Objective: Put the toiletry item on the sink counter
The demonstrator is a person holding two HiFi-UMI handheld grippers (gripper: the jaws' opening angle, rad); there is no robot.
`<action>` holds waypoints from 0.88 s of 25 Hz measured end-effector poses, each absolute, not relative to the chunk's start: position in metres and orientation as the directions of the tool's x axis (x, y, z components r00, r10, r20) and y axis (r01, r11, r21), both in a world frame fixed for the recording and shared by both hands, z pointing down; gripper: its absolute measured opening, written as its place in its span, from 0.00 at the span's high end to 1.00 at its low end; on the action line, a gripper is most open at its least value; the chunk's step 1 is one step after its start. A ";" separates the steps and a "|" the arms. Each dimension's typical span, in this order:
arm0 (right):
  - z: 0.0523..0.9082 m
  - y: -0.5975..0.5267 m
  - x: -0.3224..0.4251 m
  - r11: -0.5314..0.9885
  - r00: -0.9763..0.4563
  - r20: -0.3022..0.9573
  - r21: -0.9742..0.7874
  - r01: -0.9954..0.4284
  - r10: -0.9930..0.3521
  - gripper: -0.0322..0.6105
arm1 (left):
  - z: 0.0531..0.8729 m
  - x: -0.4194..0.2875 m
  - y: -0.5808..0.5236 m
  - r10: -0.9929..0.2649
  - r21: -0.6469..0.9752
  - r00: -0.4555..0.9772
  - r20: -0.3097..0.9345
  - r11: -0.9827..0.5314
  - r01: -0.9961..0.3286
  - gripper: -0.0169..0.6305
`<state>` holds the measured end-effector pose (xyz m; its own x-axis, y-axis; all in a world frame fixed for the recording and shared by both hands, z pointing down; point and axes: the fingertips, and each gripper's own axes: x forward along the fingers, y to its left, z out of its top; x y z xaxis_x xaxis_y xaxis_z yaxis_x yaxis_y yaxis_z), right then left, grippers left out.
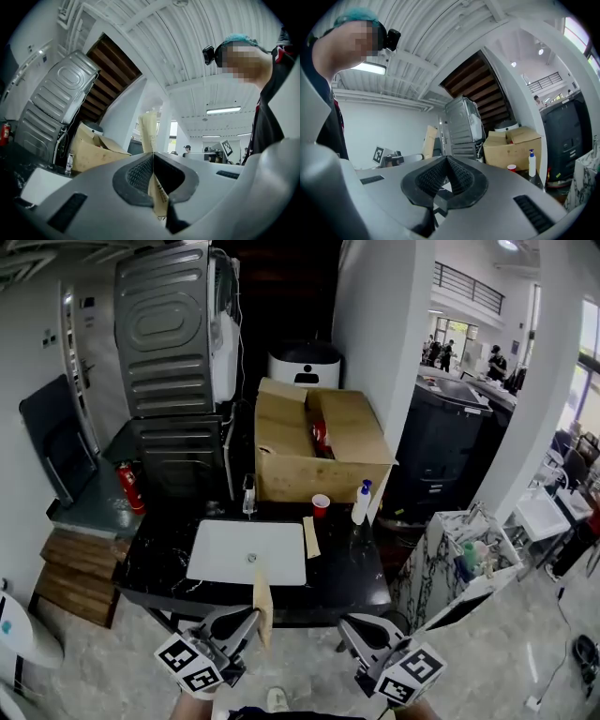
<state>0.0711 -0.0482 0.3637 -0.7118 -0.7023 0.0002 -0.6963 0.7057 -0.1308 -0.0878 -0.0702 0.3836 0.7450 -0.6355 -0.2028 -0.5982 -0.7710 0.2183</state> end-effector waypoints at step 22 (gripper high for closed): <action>0.367 -0.215 0.054 0.668 -0.676 0.036 -0.118 -0.735 -0.736 0.89 | 0.410 -0.092 -0.245 -0.600 0.324 0.779 -0.180 -0.785 -0.529 0.95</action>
<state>0.0538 -0.2149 0.3672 -0.6757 -0.7363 0.0357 -0.7345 0.6683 -0.1178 -0.0920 -0.2454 0.4104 0.7794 -0.6000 -0.1804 -0.5290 -0.7845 0.3236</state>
